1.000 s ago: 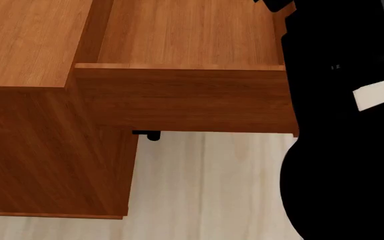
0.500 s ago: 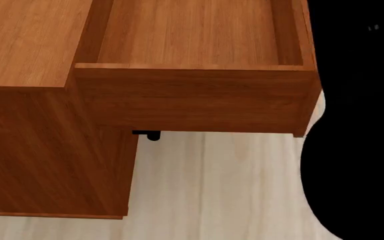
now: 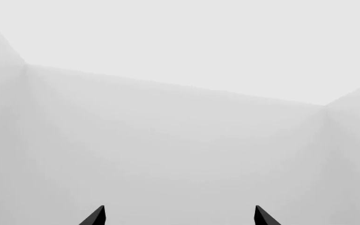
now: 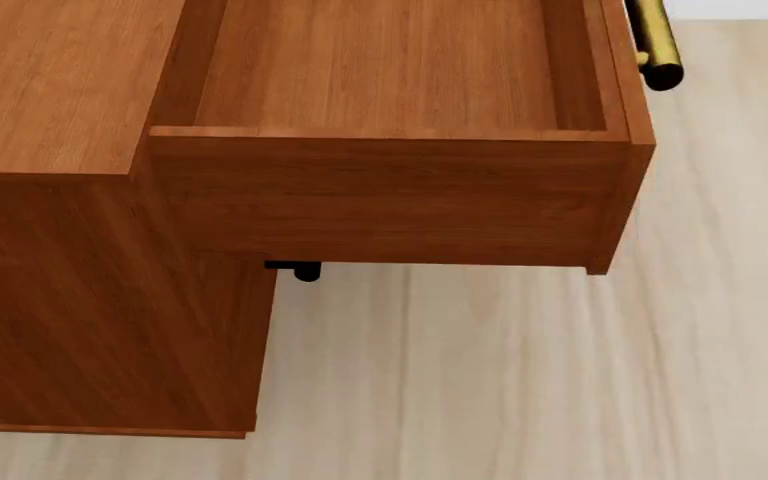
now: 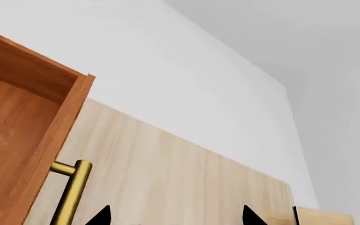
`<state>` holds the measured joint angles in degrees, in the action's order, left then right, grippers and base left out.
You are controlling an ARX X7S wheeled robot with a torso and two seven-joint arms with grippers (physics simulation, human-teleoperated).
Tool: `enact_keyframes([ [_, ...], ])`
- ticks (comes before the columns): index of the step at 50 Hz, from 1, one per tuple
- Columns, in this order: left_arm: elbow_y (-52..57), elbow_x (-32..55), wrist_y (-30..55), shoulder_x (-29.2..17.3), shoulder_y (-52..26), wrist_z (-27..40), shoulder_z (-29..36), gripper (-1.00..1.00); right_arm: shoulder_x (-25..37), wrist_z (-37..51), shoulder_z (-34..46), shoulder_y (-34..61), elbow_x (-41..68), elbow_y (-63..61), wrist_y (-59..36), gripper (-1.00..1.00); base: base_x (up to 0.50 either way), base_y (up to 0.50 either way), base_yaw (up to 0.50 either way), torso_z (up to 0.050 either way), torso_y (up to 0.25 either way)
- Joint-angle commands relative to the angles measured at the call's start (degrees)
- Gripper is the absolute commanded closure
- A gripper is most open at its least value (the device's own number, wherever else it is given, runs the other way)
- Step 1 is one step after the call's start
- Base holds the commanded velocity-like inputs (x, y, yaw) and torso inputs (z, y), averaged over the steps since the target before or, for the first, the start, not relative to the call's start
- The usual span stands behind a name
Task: Close the bottom drawer of the cabinet and open the top drawer.
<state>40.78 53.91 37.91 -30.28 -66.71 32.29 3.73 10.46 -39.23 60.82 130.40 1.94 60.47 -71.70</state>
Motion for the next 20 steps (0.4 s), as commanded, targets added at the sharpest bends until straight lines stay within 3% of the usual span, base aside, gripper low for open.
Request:
enact_keyframes([
  [1, -0.15, 0.17, -0.03, 0.01, -0.55, -0.01, 0.28, -1.0, 8.59, 1.39, -2.79, -1.12, -0.04, -16.88, -11.17, -1.0, 0.0, 0.0, 0.0, 0.0, 0.0],
  [16, -0.27, 0.14, -0.48, -0.12, -0.34, -0.09, 0.31, -1.0, 14.62, 3.34, -5.76, -0.84, 0.85, -27.62, -18.28, -1.0, 0.0, 0.0, 0.0, 0.0, 0.0],
  [18, -0.32, -0.01, -0.65, -0.15, -0.17, -0.21, 0.32, -1.0, 15.74, 8.94, -4.75, 0.51, 8.04, -27.77, -18.29, -1.0, 0.0, 0.0, 0.0, 0.0, 0.0],
  [20, -0.32, 0.06, -0.78, -0.18, -0.02, -0.25, 0.22, -1.0, 19.71, 26.13, -0.17, 4.48, 25.22, -29.1, -18.29, -1.0, 0.0, 0.0, 0.0, 0.0, 0.0],
])
